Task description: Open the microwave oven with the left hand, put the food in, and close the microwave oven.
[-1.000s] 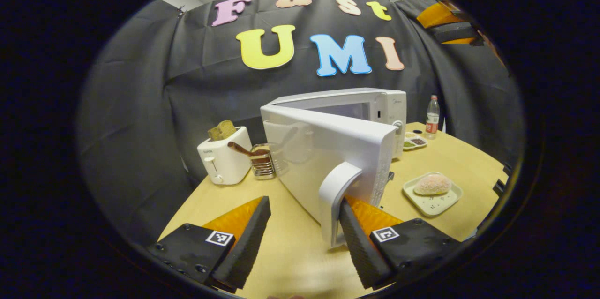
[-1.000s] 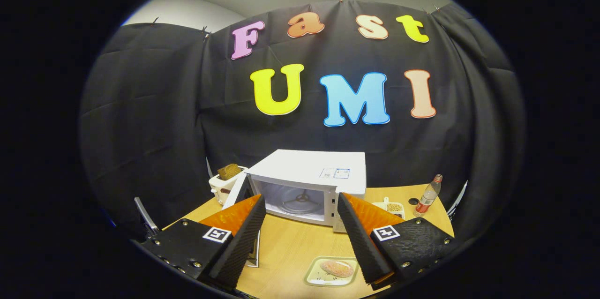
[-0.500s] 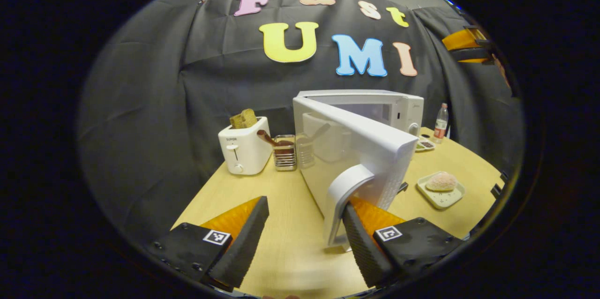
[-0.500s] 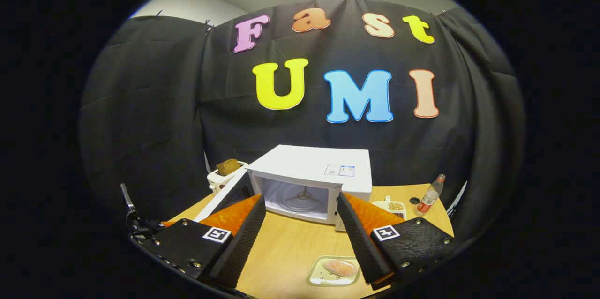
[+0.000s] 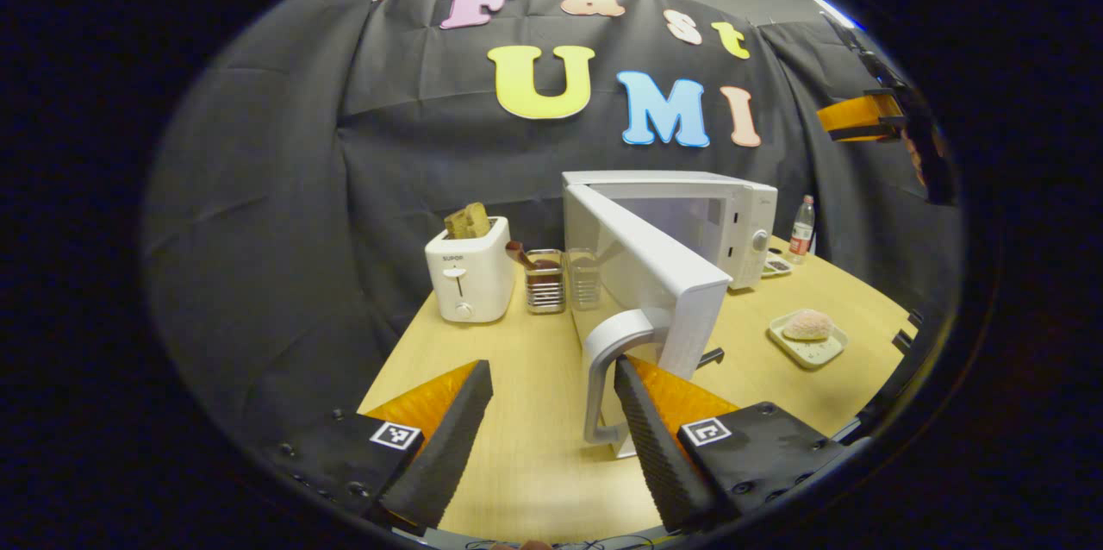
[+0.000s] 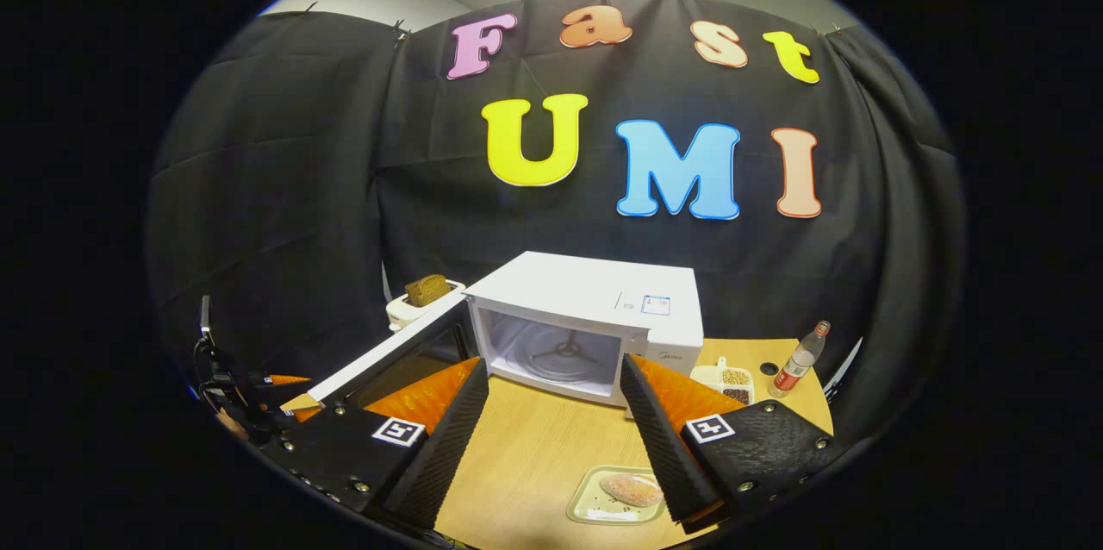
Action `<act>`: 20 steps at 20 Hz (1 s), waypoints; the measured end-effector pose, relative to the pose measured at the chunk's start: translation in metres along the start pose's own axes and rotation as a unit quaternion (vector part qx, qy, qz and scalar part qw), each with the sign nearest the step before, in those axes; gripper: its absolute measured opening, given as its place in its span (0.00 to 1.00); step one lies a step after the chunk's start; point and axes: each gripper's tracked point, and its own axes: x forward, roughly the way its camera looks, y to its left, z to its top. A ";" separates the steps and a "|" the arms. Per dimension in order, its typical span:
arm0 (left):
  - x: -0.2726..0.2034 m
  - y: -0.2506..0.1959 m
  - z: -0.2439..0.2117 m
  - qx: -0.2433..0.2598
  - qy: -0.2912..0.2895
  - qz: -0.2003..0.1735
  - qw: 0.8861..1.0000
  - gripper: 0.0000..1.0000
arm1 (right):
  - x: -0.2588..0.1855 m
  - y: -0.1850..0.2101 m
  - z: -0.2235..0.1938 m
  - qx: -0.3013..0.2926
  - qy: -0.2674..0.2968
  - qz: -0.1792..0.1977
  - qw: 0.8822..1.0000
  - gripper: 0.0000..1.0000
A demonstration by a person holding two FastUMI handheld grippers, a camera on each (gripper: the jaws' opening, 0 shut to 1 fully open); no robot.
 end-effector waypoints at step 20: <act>-0.096 -0.121 0.237 -0.037 -0.172 0.100 0.979 0.94 | 0.021 -0.108 -0.129 -0.019 0.150 0.074 0.986 0.95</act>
